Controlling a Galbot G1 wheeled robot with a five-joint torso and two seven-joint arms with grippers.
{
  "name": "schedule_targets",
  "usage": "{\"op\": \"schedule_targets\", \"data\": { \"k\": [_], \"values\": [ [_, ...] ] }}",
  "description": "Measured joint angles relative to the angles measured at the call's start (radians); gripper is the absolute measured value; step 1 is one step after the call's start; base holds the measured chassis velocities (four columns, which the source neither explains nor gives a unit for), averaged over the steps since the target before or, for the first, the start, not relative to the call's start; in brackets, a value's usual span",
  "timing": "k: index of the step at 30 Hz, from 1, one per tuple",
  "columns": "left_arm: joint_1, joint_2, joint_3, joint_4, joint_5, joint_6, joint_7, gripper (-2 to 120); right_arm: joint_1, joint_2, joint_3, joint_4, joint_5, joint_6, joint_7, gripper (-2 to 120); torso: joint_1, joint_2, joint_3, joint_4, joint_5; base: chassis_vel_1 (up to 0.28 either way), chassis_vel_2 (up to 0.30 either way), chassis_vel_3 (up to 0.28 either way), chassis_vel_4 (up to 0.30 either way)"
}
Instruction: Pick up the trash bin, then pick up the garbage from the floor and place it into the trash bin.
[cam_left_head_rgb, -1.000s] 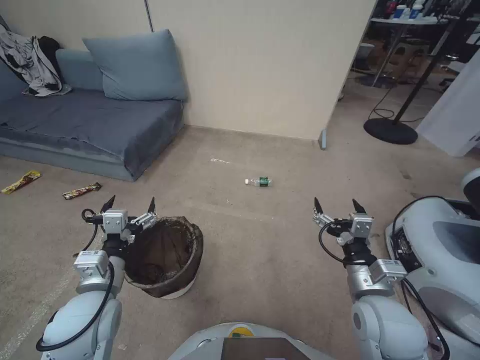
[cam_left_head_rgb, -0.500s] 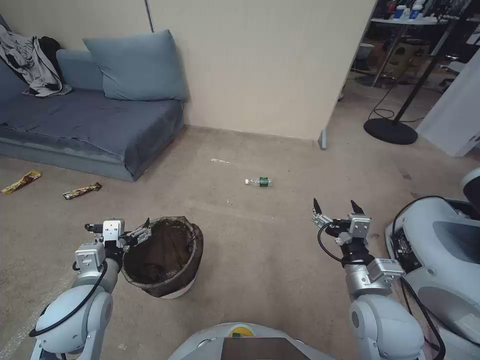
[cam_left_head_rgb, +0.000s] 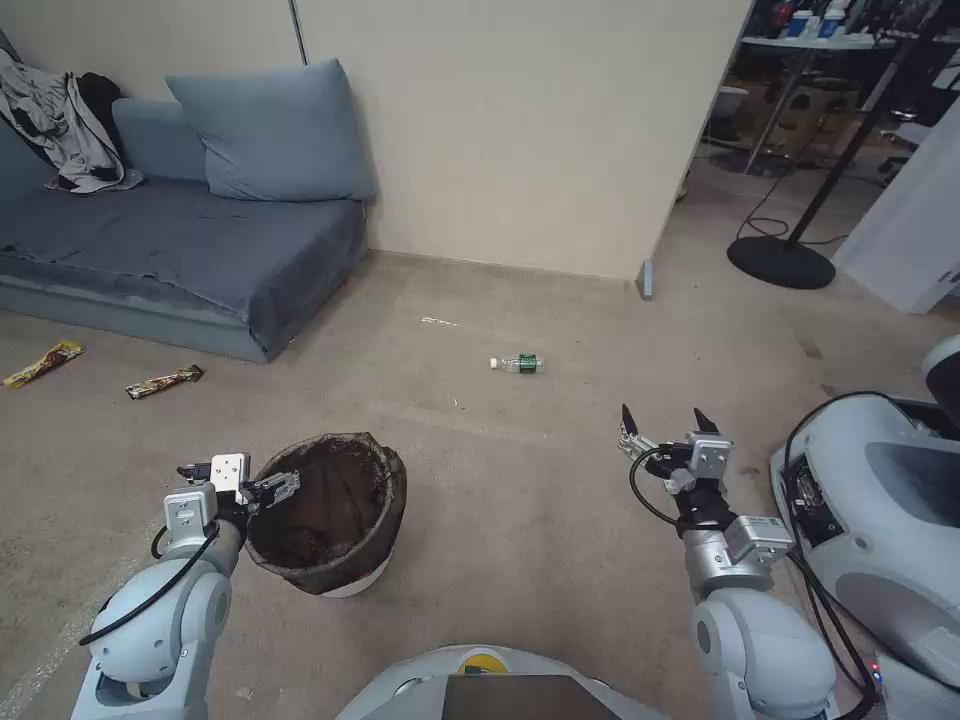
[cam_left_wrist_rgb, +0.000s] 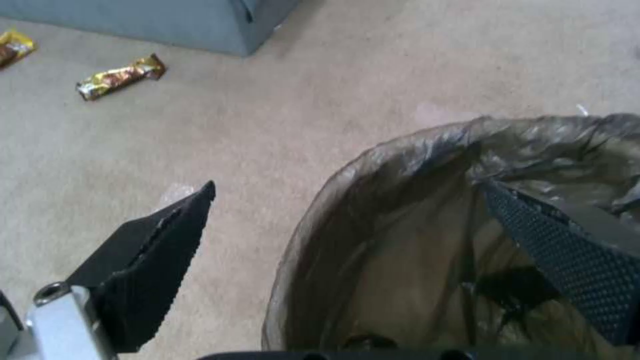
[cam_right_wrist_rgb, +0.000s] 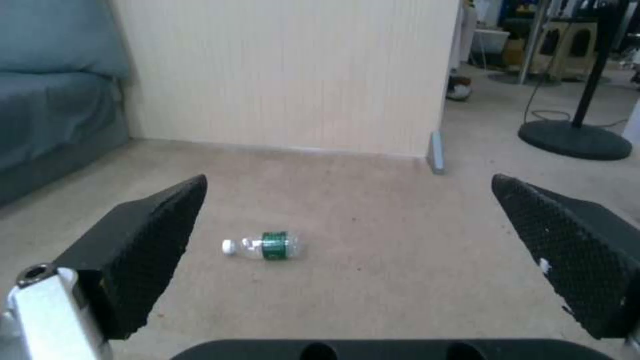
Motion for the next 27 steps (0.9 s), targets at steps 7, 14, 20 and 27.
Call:
{"op": "schedule_targets", "data": {
  "k": [7,14,20,27],
  "values": [
    [-0.002,-0.001,0.010,0.036,0.010,-0.001,-0.016,100,0.025,-0.014,-0.016,-0.026,-0.002,-0.009,0.005,100,0.000,0.000,0.000,0.0002,0.0001,0.000,0.000,0.000,0.000],
    [0.003,-0.009,0.014,0.067,0.011,-0.003,-0.015,100,0.028,-0.015,-0.027,-0.037,-0.008,-0.010,0.007,100,0.000,0.000,0.000,0.0001,0.0000,0.000,0.000,0.000,0.000],
    [0.013,-0.015,0.012,0.088,0.018,-0.004,-0.015,100,0.029,-0.016,-0.029,-0.040,-0.013,-0.009,0.008,100,0.000,0.000,0.000,0.0001,0.0001,0.000,0.000,0.000,0.000],
    [0.016,-0.016,0.011,0.108,0.018,-0.005,-0.015,100,0.032,-0.012,-0.044,-0.044,-0.020,-0.012,0.026,100,0.000,0.000,0.000,0.0001,0.0001,0.000,0.000,0.000,0.000]
  ]
}}
